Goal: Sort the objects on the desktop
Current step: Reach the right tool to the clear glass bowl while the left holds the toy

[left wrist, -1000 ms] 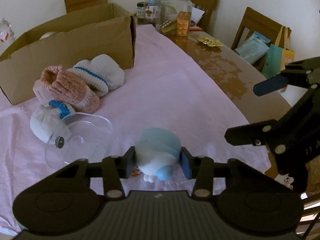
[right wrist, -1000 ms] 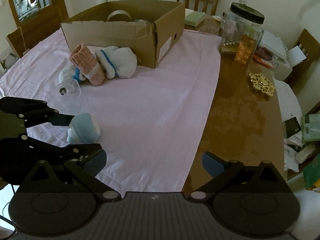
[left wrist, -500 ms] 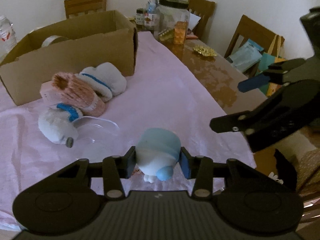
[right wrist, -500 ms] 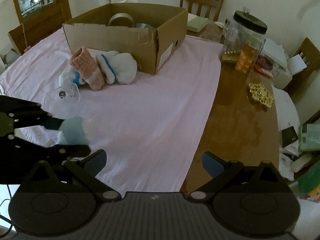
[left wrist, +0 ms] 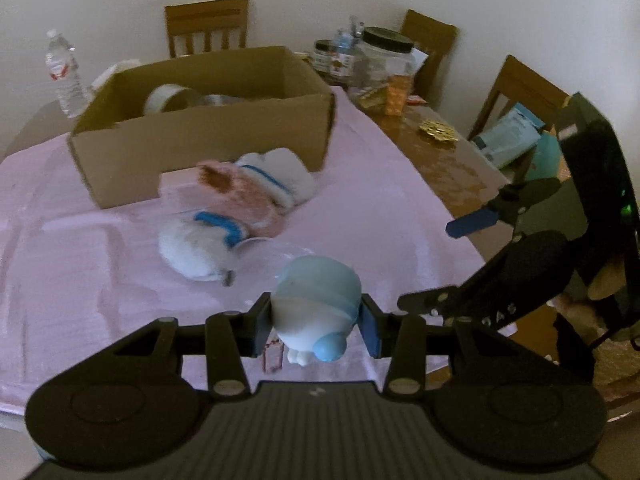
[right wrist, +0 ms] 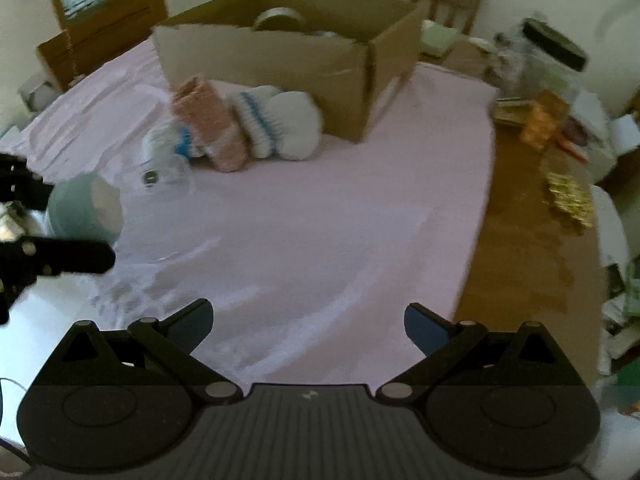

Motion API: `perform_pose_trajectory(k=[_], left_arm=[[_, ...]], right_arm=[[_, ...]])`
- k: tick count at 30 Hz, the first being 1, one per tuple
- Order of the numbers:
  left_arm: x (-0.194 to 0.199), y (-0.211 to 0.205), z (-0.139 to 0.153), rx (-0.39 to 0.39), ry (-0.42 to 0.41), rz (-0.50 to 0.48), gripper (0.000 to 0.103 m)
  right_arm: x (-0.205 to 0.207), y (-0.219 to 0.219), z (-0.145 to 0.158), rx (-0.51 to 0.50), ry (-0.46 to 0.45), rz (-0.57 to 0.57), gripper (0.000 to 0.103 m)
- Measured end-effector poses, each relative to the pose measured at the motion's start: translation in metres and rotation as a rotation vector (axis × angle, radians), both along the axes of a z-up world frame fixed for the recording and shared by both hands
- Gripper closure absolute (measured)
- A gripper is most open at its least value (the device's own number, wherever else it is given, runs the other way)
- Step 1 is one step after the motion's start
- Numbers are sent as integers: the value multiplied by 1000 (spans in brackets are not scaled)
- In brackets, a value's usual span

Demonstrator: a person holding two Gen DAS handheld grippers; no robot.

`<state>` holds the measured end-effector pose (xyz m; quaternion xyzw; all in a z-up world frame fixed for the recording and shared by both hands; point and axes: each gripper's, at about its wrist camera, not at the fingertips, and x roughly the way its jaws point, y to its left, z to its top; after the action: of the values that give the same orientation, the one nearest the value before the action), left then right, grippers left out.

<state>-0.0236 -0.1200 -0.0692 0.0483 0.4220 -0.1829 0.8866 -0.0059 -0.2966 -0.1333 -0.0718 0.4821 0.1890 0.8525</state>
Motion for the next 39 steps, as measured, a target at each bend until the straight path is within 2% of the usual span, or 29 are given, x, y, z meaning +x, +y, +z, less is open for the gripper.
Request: perform_pose_trajectory(k=[13,28,39], left_arm=[[4,46,3,-2,-13,118,59],[19,76,-3,-18,2,165,59],[26,93,-7,-40,11,186,59]], right_arm=[[19,72,-22,-19,24,216,0],[42,119,-27,-63,14,339,0],[47,125,-25,-60,15,359,0]])
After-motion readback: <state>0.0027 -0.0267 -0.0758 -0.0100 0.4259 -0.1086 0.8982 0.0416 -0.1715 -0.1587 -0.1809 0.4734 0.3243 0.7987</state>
